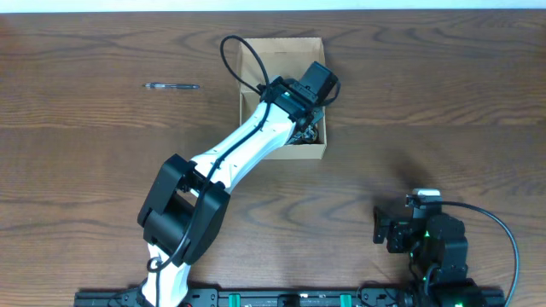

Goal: Pack container
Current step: 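Carry the highlighter over the box and lower it inside, then open the left gripper and move it to the black pen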

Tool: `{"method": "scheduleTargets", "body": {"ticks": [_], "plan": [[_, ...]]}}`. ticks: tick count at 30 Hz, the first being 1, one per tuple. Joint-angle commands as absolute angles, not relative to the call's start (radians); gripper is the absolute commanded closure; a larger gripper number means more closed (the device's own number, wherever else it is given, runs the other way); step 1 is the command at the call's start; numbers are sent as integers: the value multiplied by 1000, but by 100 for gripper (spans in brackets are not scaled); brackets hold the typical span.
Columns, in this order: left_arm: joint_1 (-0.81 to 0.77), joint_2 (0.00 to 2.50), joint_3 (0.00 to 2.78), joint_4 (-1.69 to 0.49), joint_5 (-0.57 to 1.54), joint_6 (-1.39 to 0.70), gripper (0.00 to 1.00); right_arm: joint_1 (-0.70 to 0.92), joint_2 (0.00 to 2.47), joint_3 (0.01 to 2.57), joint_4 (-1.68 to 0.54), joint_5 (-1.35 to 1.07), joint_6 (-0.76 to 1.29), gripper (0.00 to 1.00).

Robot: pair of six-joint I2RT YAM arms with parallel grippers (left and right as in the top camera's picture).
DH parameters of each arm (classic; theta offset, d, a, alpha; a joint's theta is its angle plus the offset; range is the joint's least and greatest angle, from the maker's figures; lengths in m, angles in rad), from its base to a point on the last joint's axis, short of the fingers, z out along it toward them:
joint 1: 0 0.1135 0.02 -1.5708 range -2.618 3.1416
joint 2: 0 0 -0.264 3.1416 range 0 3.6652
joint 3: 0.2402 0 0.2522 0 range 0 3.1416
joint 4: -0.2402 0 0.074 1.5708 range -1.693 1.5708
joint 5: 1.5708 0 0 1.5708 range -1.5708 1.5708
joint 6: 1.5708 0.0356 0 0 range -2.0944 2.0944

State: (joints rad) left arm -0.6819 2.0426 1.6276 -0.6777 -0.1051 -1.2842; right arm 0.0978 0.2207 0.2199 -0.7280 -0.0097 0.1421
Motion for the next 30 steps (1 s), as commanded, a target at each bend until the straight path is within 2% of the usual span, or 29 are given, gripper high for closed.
{"method": "scheduleTargets", "body": {"ticks": [1,7,18,24,30], "plan": [[-677,2051,1639,-692,-172,-1424,94,89,217,220,-727,-4,152,1],[-674,2068,1639,-732,-176,-1546,94,89,217,220,-727,-4,152,1],[-673,2106,1639,-728,-140,-1572,90,89,217,220,-727,-4,152,1],[-673,2106,1639,-728,-141,-1579,75,89,217,220,-727,-4,152,1],[-673,2106,1639,-727,-142,-1579,74,89,217,220,-727,-4,152,1]]}}
